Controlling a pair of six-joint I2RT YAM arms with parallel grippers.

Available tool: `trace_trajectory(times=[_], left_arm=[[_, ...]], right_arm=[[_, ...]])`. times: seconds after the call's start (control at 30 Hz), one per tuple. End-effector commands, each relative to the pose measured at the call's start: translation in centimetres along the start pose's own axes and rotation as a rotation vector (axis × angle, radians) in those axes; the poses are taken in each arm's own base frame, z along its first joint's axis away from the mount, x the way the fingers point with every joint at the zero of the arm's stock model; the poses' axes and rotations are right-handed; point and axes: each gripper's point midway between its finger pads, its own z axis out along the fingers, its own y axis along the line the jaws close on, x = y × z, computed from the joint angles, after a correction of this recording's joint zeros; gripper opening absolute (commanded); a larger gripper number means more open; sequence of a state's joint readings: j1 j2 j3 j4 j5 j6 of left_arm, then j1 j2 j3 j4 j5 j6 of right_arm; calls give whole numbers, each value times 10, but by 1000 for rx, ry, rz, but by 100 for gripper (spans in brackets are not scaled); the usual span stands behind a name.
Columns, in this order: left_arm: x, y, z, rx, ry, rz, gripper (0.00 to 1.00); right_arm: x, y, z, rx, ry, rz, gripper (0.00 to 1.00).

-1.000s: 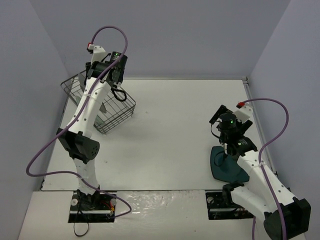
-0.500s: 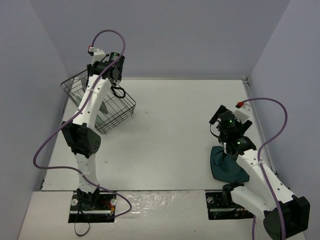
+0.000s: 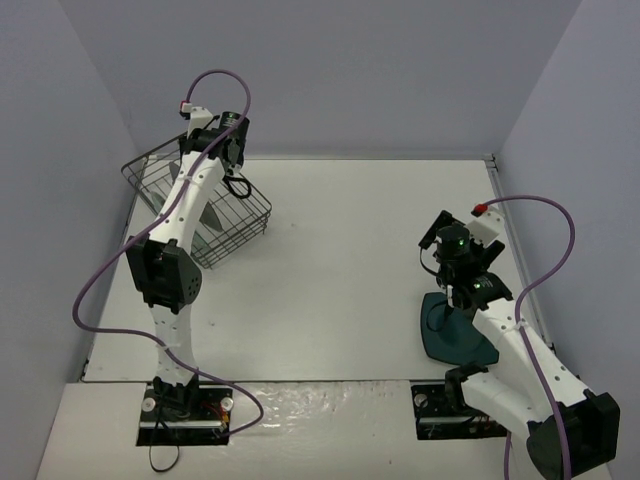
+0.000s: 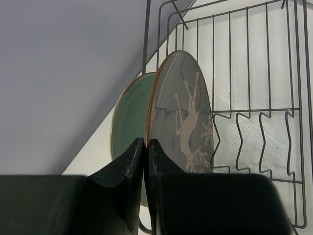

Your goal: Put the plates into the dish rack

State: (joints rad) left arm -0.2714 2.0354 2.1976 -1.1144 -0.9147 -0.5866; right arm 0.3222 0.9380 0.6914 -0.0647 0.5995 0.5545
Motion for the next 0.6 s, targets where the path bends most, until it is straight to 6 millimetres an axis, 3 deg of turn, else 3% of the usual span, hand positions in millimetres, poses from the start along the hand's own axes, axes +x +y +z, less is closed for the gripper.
trace_trajectory(times=[0.0,0.3,0.57], left_arm=[[-16,25,1,-62,-46,-60,0],[0,11,15,-69,-6,-38,0],[17,23,16,-112,47,-40,0]], right_arm=[[-24,4,0,19,-70,46,100],[-25,3,-1,21,-72,48,100],[-26,2,-3,17,-76,54,100]])
